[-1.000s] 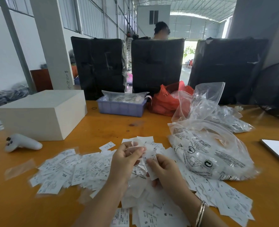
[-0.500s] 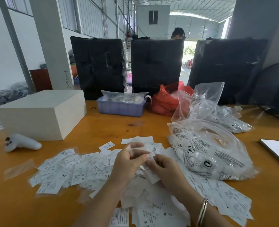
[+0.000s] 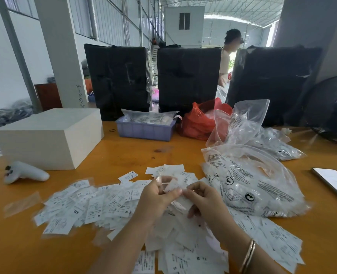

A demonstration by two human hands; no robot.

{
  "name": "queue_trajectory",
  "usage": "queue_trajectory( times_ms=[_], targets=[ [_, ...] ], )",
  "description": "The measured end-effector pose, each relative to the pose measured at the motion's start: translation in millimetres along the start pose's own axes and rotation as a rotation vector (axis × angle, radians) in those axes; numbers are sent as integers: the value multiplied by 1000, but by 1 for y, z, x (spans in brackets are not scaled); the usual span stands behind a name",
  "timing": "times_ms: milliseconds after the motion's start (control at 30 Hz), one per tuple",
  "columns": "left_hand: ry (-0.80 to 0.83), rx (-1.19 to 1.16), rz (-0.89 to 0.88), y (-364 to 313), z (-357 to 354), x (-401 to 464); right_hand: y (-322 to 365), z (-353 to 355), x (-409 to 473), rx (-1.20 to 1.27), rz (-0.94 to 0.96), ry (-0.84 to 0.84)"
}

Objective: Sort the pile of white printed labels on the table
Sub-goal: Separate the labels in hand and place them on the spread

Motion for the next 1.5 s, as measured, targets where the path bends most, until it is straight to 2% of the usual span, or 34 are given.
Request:
queue_trajectory(
  times_ms=[100,200,300,467,533,700,800,933,1033,1133,1200,1267,1400,1500],
  targets=[
    [-33,-91,44,3,3,0,-4,-3,0,252,-42,28],
    [-88,-210,69,4,7,1,-8,-10,-3,397,-94,64],
    [-110,-179,81,6,5,-1,-9,-16,-3,442,-110,84],
    [-2,-138,63,3,-12,-8,-12,-15,-4,419,-91,63],
    [-7,-112,47,0,-12,-9,-13,-14,-4,385,-87,65],
    [-228,-70,64,-5,19,-3,6,-4,0,120,39,16],
    [-365,152,26,-13,48,2,26,29,6,-19,136,-207],
    [-370,519,26,-15,67,8,49,79,16,-260,318,-528],
    [-364,780,95,-10,82,8,55,108,29,-492,384,-657],
    [-334,1015,173,-7,89,8,42,128,52,-732,232,-600],
    [-333,1162,197,-6,90,8,21,129,67,-1006,17,-426],
    [-356,1291,179,-7,90,9,4,125,73,-1139,-121,-290],
    [-407,1354,-36,-19,75,7,-1,121,71,-1115,-89,-329],
    [-294,1260,-271,-22,48,5,2,123,66,-1044,-55,-406]
  ],
)
Point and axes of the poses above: each hand's wrist, its own x-axis towards the middle knuckle, its own z-axis out of the back of the hand, y = z × x, the point moved 7 cm from there along x, towards the middle knuckle, and after that the axes turned 1 degree about -z, right-handed, at the moved point
